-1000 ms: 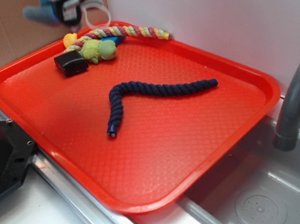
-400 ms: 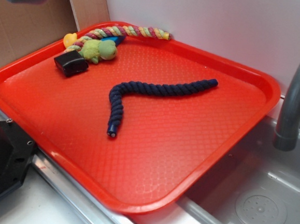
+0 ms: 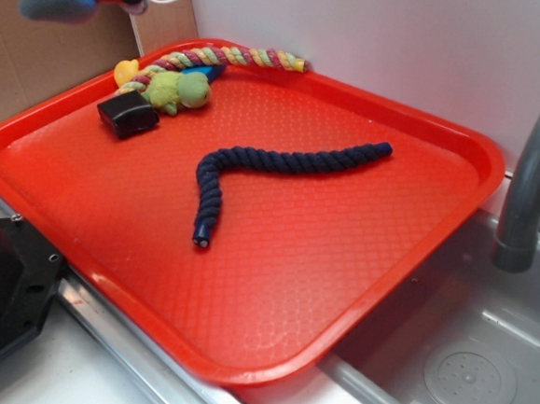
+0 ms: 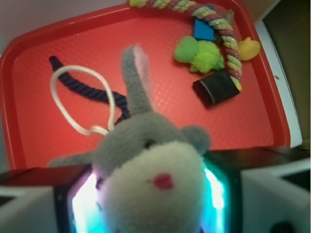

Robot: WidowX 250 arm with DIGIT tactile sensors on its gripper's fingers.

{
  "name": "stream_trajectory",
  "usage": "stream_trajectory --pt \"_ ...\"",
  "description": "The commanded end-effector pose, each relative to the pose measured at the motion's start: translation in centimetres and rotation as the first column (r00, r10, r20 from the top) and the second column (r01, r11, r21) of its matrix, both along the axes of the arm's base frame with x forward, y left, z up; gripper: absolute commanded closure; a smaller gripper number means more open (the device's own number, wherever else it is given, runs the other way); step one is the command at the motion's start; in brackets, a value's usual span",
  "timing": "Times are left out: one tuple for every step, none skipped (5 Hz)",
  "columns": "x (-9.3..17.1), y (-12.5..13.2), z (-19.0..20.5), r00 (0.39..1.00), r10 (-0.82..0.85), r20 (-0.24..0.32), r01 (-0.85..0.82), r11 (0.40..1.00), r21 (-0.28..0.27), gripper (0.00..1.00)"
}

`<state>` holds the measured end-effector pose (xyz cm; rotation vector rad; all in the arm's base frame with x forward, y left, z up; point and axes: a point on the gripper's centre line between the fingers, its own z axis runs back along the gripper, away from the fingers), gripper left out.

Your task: Grab the gray animal.

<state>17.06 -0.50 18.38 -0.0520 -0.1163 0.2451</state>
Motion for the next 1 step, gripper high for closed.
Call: stream_trajectory --pt "0.85 0.87 0.42 1.0 0.007 0.019 -0.008 1.0 0.016 1.0"
